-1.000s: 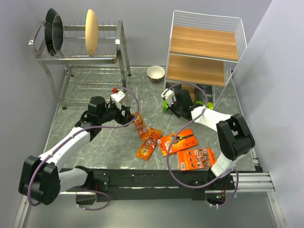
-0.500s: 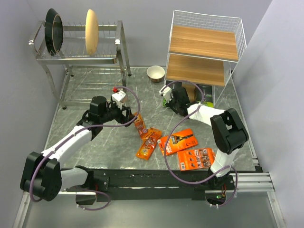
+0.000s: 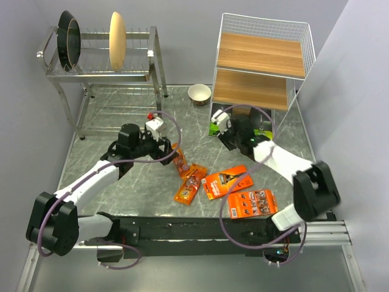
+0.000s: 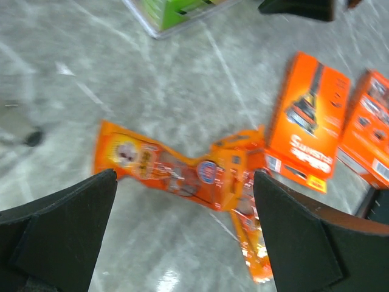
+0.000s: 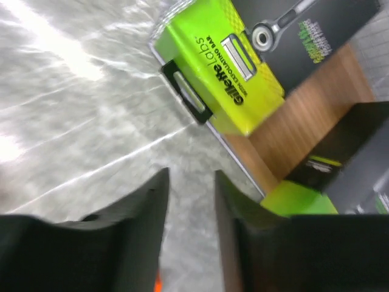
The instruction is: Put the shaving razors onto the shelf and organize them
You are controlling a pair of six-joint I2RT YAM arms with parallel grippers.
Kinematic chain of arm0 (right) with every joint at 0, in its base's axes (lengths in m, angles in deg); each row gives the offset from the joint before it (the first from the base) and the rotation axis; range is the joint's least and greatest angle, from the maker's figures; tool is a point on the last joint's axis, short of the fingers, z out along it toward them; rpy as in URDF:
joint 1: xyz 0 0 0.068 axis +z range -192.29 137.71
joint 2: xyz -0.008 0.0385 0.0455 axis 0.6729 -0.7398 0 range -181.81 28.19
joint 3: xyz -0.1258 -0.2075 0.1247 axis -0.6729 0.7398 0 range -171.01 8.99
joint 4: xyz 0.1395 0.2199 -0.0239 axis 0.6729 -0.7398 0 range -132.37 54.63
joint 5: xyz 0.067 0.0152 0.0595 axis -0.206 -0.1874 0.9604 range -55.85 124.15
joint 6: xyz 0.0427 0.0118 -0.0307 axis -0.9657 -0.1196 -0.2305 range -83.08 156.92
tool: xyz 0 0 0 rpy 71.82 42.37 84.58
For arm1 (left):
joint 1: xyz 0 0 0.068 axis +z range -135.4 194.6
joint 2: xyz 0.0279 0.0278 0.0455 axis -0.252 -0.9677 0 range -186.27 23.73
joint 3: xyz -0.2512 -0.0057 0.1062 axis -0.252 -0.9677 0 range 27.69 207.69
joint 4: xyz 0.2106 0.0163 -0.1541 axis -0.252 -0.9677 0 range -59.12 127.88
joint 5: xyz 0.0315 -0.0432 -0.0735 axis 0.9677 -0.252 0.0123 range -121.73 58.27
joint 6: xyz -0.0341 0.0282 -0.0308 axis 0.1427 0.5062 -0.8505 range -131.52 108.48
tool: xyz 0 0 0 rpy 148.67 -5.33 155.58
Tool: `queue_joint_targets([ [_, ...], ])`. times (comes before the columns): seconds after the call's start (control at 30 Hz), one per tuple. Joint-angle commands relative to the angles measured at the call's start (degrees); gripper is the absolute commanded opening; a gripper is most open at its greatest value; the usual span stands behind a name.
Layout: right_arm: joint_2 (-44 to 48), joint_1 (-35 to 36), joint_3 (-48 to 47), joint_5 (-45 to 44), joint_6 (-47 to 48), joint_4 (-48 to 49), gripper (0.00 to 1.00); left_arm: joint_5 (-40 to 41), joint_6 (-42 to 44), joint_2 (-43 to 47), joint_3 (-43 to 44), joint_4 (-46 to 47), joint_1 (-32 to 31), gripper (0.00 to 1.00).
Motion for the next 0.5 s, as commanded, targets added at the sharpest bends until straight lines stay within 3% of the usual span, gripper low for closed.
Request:
queue_joint_targets([
  [0.0, 12.3, -0.1, 5.3, 6.1, -0.9, -9.9, 0.54, -1.0, 1.6, 0.1, 2.4, -2.4, -4.5, 0.99],
  [0.17, 24.7, -0.9, 12.7, 8.8, -0.8, -17.0, 0.64, 1.4, -1.5, -0.6, 0.2, -0.9, -7.3, 0.99],
  [0.27, 30.0, -1.0, 15.7, 13.6, 4.1, -23.0, 0.77, 0.3, -1.0, -1.4, -1.1, 0.1, -9.2, 1.00],
  [0.4, 34.5, -1.2, 19.2, 13.8, 6.6, -21.6, 0.93, 0.8, 1.6, -4.8, 0.4, -1.9, -12.8, 0.99],
  [0.47, 34.5, -1.7, 18.9, 15.0, 5.9, -19.9, 0.95, 1.9, 2.7, -6.1, 1.5, -2.8, -13.5, 0.99],
])
